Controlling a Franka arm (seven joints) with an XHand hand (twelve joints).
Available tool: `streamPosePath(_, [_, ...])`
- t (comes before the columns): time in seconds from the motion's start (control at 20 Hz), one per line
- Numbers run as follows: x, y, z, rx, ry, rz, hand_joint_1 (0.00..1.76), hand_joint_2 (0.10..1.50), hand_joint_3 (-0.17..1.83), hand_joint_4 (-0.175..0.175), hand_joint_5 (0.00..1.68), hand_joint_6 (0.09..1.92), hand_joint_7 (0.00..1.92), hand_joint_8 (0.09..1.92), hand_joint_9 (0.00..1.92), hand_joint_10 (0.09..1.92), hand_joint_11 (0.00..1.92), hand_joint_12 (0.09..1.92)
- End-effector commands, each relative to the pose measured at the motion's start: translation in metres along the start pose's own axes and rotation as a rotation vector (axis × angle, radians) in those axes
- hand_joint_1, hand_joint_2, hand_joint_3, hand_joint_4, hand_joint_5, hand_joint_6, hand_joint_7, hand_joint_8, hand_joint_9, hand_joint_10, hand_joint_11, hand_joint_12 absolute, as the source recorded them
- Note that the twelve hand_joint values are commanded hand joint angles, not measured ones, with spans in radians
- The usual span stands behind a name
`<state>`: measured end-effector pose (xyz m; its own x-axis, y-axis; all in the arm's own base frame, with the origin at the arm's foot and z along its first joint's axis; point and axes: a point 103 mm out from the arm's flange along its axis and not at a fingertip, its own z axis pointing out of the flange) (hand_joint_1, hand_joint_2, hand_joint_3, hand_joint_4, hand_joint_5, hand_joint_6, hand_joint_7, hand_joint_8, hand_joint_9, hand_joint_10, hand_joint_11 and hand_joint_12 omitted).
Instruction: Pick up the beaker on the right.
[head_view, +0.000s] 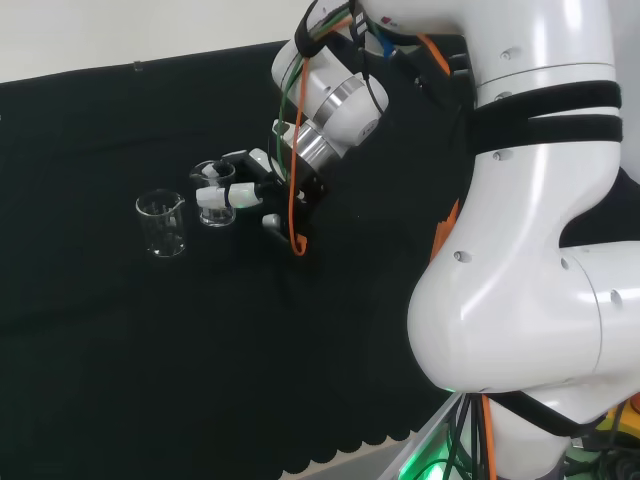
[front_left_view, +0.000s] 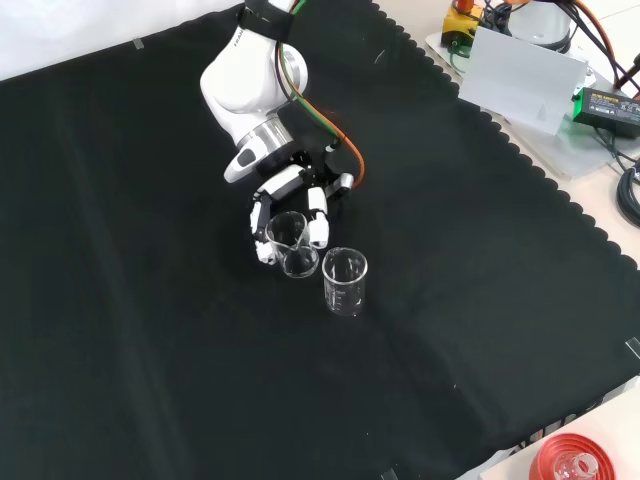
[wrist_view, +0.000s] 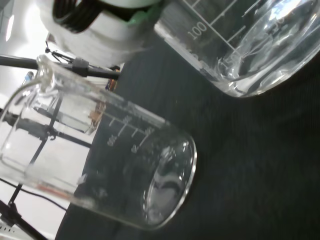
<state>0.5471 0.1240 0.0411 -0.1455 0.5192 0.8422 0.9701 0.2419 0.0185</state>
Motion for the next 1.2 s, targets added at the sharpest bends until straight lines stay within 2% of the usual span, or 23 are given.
streamPosePath(0.05, [0.011, -0.003, -0.031, -0.076, -0.057, -0.038, 1.42, 1.02, -0.17, -0.175, 1.28, 0.54, 1.63, 0.09, 1.39, 0.16, 1.09, 0.85])
streamPosePath(0.3, [0.016, -0.002, -0.04, -0.097, -0.088, -0.052, 1.43, 1.01, -0.17, -0.175, 1.29, 0.48, 1.59, 0.1, 1.47, 0.09, 1.11, 0.8])
streamPosePath(0.4, [0.018, -0.002, -0.046, -0.099, -0.107, -0.061, 1.43, 1.02, -0.17, -0.175, 1.27, 0.48, 1.52, 0.28, 1.5, 0.09, 1.11, 0.78])
streamPosePath(0.55, [0.021, -0.003, -0.055, -0.095, -0.139, -0.074, 1.43, 1.02, -0.17, -0.175, 1.26, 0.48, 1.47, 0.39, 1.51, 0.09, 1.11, 0.78])
streamPosePath(0.8, [0.027, -0.005, -0.068, -0.079, -0.191, -0.076, 1.43, 1.02, -0.17, -0.175, 1.25, 0.49, 1.44, 0.45, 1.51, 0.09, 1.11, 0.79])
streamPosePath(1.2, [0.038, -0.013, -0.083, -0.053, -0.228, -0.073, 1.43, 1.03, -0.17, -0.175, 1.24, 0.48, 1.42, 0.49, 1.52, 0.09, 1.11, 0.79])
